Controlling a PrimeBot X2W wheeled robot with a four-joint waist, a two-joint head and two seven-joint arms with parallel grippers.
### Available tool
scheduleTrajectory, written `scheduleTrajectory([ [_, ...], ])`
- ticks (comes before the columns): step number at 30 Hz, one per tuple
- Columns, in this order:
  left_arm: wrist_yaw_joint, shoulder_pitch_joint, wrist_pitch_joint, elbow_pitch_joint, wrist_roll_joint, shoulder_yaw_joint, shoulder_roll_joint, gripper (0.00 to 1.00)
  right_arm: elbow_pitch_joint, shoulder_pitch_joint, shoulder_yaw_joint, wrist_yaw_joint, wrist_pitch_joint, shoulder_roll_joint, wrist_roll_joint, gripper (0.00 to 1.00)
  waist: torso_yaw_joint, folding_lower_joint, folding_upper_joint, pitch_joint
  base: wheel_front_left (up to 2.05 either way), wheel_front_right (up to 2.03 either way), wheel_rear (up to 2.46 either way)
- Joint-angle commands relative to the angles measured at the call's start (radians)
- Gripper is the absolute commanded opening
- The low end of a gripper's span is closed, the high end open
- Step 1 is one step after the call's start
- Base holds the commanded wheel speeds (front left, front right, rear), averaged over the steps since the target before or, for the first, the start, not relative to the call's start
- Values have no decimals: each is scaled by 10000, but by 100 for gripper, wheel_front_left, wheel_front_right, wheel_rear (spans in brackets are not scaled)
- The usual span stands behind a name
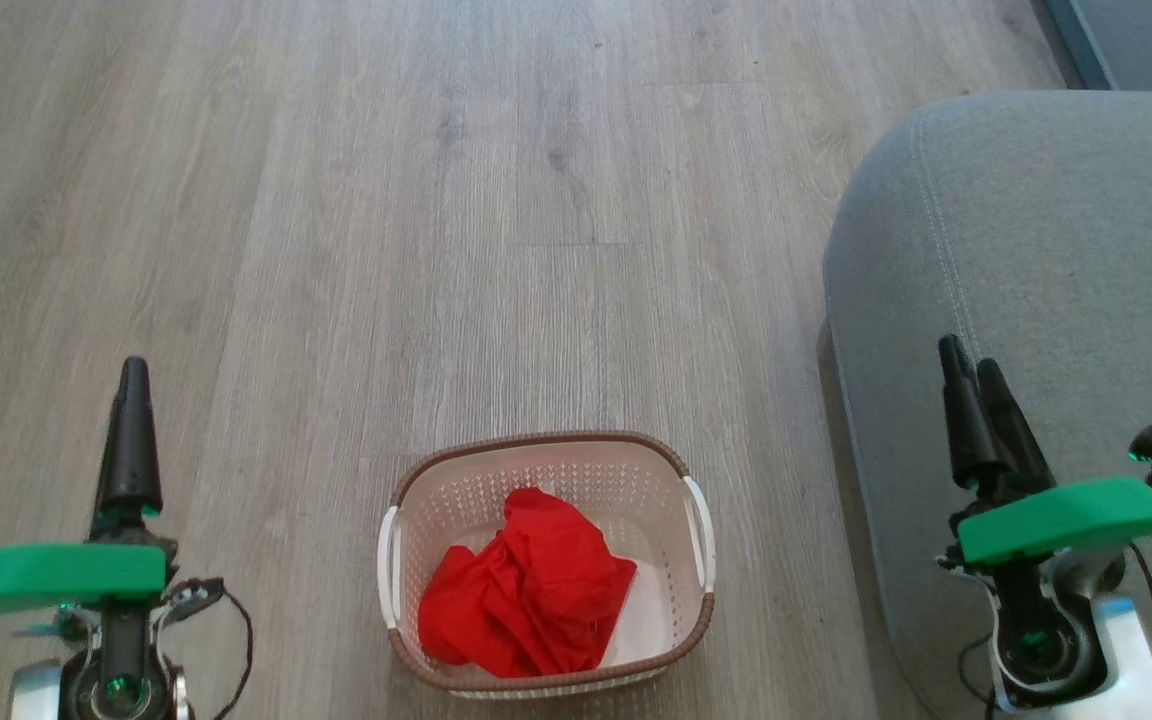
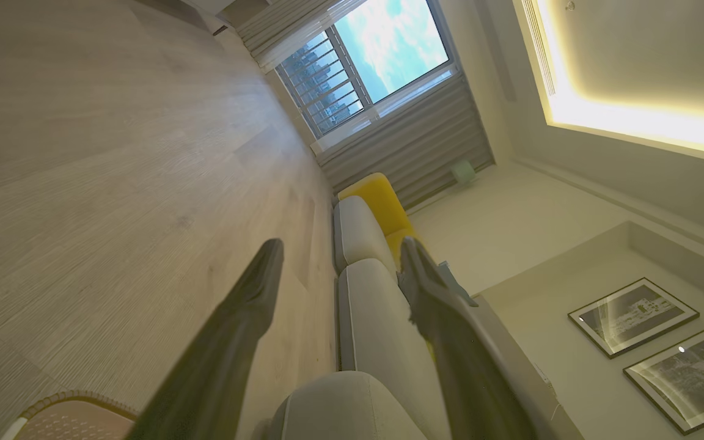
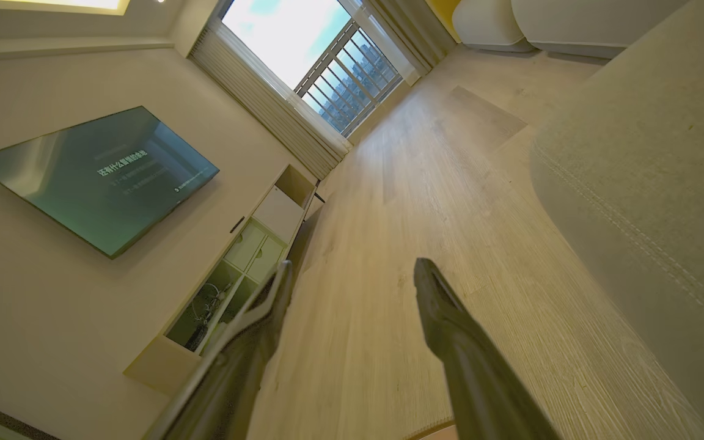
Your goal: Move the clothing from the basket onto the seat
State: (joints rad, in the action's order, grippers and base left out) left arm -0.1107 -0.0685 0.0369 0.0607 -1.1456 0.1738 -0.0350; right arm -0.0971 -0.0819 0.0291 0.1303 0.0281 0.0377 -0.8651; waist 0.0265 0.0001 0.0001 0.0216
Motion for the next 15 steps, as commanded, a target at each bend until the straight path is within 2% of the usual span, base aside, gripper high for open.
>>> scheduleTrajectory([
  [1, -15, -563, 69, -492, 226, 233, -85, 100, 462, -553, -113, 3, 140, 89, 281, 100, 2, -1, -1, 0, 0, 0, 0],
  [9, 472, -585, 274, -1328, 1854, -294, -91, 100, 855, -682, -388, 3, 347, 97, 1506, 100, 37, -1, -1, 41, 0, 0, 0],
  [15, 994, -533, 479, -1984, 3717, -1231, -97, 100, 934, -762, -704, 3, 553, 100, 2588, 100, 32, -1, -1, 76, 0, 0, 0],
])
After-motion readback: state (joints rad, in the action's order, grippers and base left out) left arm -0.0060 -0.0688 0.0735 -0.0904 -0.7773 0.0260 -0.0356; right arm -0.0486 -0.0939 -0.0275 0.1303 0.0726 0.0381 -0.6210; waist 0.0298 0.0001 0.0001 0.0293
